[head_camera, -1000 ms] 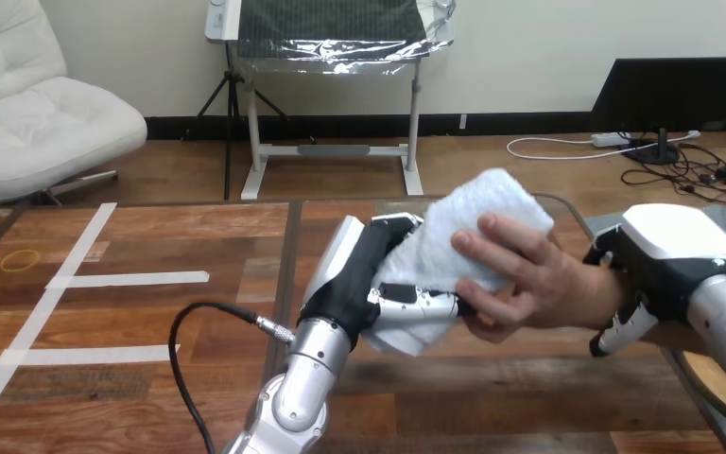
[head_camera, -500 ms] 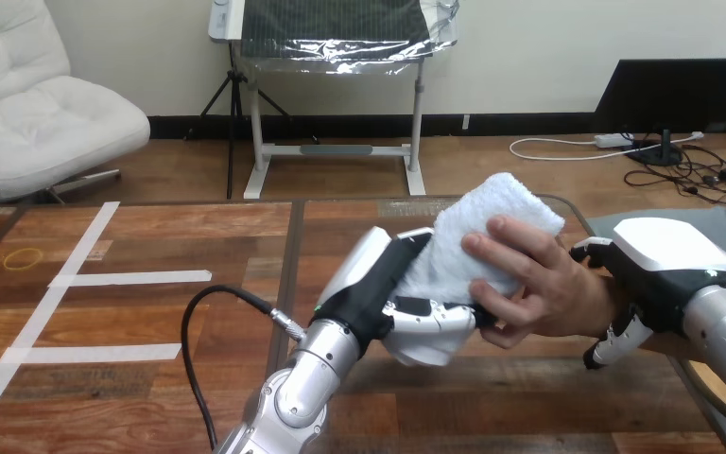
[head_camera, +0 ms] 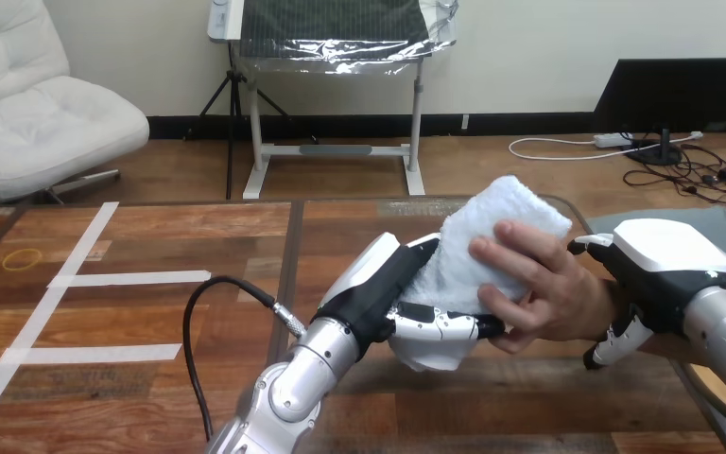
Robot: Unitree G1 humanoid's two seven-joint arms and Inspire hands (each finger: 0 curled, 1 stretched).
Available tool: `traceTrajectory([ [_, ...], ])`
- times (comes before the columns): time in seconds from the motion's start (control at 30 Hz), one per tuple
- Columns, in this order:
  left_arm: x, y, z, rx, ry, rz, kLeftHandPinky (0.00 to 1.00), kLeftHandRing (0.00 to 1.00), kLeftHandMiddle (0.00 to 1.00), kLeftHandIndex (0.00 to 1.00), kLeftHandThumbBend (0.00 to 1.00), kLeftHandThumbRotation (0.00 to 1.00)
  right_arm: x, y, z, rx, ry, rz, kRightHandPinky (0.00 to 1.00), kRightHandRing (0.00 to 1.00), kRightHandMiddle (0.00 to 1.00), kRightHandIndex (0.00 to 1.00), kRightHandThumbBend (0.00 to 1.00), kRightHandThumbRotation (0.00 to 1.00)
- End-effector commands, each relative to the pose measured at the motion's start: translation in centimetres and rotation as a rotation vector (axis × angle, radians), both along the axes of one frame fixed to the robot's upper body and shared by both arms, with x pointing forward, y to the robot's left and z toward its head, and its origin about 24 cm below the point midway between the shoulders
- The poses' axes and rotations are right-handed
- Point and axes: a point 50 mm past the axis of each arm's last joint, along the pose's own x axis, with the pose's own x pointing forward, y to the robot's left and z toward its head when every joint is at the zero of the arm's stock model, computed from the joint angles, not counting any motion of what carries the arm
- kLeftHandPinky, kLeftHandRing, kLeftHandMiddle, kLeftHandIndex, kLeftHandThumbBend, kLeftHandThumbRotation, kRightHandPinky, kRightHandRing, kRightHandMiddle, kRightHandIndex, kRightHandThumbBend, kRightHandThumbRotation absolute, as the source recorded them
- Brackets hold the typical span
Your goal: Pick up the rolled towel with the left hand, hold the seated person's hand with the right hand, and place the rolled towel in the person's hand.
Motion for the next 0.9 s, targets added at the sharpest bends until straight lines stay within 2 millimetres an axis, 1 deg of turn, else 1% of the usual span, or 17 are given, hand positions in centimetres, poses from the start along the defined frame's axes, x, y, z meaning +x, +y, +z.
traceTrajectory([
  [0.0,0.72,-1.12,2.39,0.002,-0.088,-0.064,0.71,0.8,0.82,0.84,0.73,0.31,0.55,0.1,2.2,0.004,-0.083,0.015,0.82,0.91,0.94,0.9,0.8,0.02],
  [0.57,0.69,-0.7,2.38,0.027,-0.095,-0.074,0.68,0.78,0.8,0.83,0.72,0.32,0.42,0.02,2.04,0.007,-0.082,0.007,0.82,0.91,0.93,0.91,0.79,0.01],
  [0.87,0.71,-0.48,2.32,0.029,-0.087,-0.085,0.68,0.79,0.81,0.83,0.72,0.33,0.36,0.0,2.02,0.011,-0.085,0.005,0.82,0.9,0.93,0.91,0.79,0.0],
])
